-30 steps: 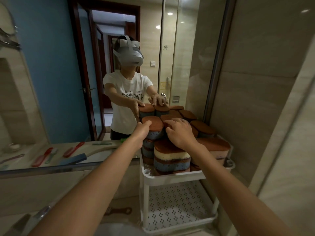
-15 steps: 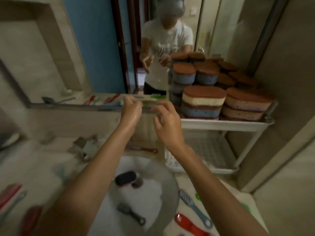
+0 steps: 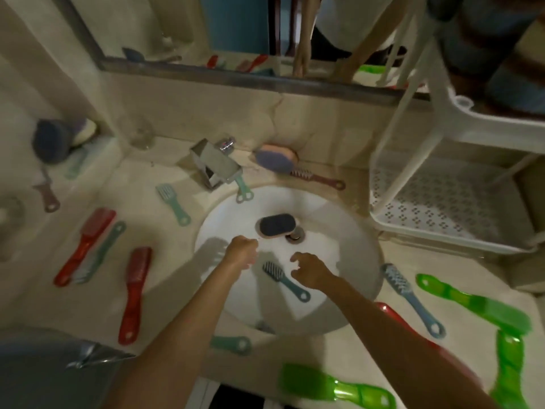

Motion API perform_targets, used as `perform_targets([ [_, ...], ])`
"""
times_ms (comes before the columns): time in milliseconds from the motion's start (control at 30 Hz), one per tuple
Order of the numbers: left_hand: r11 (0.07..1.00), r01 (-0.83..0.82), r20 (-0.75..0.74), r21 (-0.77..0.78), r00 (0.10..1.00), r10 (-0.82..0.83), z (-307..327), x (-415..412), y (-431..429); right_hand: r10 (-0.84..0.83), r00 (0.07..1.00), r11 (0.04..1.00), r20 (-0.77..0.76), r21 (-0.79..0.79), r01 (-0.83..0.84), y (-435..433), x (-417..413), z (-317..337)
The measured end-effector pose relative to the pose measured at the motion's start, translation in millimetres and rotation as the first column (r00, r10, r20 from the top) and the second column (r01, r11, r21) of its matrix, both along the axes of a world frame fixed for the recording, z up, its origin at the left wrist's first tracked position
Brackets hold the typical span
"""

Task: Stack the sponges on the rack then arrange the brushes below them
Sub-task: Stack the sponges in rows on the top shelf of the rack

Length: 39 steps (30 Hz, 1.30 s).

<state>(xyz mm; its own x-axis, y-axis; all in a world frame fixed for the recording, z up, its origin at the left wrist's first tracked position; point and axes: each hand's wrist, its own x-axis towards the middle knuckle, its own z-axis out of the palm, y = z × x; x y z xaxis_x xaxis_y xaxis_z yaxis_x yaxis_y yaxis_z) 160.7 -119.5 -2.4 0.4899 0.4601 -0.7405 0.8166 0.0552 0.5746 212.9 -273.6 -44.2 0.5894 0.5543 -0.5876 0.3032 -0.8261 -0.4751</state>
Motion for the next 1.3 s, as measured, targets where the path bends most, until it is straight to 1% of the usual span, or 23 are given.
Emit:
perform_targets([
  [100,0.998,0.056,-0.06,-0.005,0.997,-0.056,-21.8,11.3,23.1,0.021,1.0,0.997,0.021,-0.073,-0.019,28.3,16.0,-22.8],
  [167,0.996,0.086,-0.075,-0.008,0.993,-0.087,-37.2,24.0,39.8,0.018,0.998,0.996,0.063,-0.094,-0.012,48.6,28.5,-37.0],
  [267,0.991,0.135,-0.097,-0.008,0.986,-0.135,-61.0,44.7,61.1,0.043,0.993,0.984,0.108,-0.179,-0.024,76.8,47.0,-56.7],
  [367,0.985,0.171,-0.112,-0.005,0.979,-0.17,-81.5,63.7,74.9,0.095,0.976,0.968,0.196,-0.248,-0.045,100.2,62.4,-71.1],
  [400,0.983,0.184,-0.111,-0.009,0.977,-0.183,-87.5,69.2,77.9,0.11,0.97,0.965,0.216,-0.258,-0.052,106.4,66.8,-75.4],
  [467,0.977,0.213,-0.092,-0.032,0.972,-0.215,-97.1,77.6,82.2,0.117,0.971,0.964,0.211,-0.26,-0.059,115.4,73.9,-86.2],
  [533,0.97,0.239,-0.065,-0.042,0.968,-0.241,-103.1,82.9,84.8,0.157,0.964,0.958,0.216,-0.27,-0.096,120.3,79.5,-96.3],
  [633,0.971,0.231,-0.111,-0.06,0.965,-0.237,-107.6,88.5,88.2,0.208,0.942,0.948,0.264,-0.292,-0.127,122.3,85.0,-107.0],
  [733,0.973,0.215,-0.11,-0.079,0.969,-0.223,-110.3,92.6,90.3,0.218,0.917,0.951,0.333,-0.282,-0.124,122.0,85.5,-108.2],
  [800,0.971,0.232,-0.088,-0.051,0.968,-0.236,-108.5,91.7,92.2,0.197,0.915,0.965,0.351,-0.237,-0.117,120.1,84.9,-104.5],
  [833,0.97,0.243,-0.065,-0.027,0.967,-0.245,-107.9,90.4,93.0,0.127,0.926,0.982,0.355,-0.176,-0.067,120.1,84.4,-101.5],
  [867,0.967,0.256,-0.037,-0.011,0.966,-0.256,-105.7,88.3,93.1,0.009,0.935,0.996,0.356,-0.082,0.022,119.7,83.8,-95.9],
  [900,0.962,0.273,-0.003,-0.006,0.962,-0.273,-101.3,86.4,91.5,-0.138,0.937,0.99,0.322,0.023,0.139,119.4,83.7,-88.4],
  [933,0.952,0.305,0.034,-0.013,0.952,-0.305,-95.0,83.8,88.5,-0.303,0.929,0.951,0.212,0.133,0.28,118.5,83.4,-76.5],
  [967,0.935,0.354,0.058,-0.039,0.935,-0.351,-89.2,81.5,84.6,-0.442,0.897,0.875,0.015,0.227,0.428,116.6,82.7,-61.6],
  [1000,0.915,0.398,0.083,-0.068,0.916,-0.392,-84.2,79.5,81.5,-0.512,0.832,0.778,-0.216,0.295,0.555,113.2,82.2,-47.3],
  [1033,0.901,0.422,0.102,-0.099,0.905,-0.413,-80.3,78.2,79.1,-0.516,0.76,0.692,-0.395,0.331,0.642,107.9,82.2,-34.9],
  [1067,0.894,0.428,0.13,-0.133,0.902,-0.412,-76.0,77.1,77.3,-0.497,0.702,0.631,-0.51,0.342,0.696,101.7,82.5,-24.0],
  [1100,0.89,0.426,0.163,-0.16,0.901,-0.402,-71.7,76.0,75.9,-0.472,0.671,0.603,-0.572,0.346,0.719,95.3,82.2,-13.8],
  [1167,0.878,0.438,0.225,-0.191,0.89,-0.396,-61.1,73.0,72.8,-0.45,0.642,0.582,-0.621,0.341,0.738,85.9,83.4,-1.7],
  [1233,0.87,0.451,0.263,-0.2,0.88,-0.395,-50.6,68.6,68.3,-0.478,0.653,0.591,-0.587,0.335,0.734,80.3,87.8,5.3],
  [1300,0.89,0.408,0.282,-0.205,0.895,-0.345,-43.4,64.9,63.6,-0.481,0.694,0.617,-0.536,0.356,0.702,78.3,91.9,17.6],
])
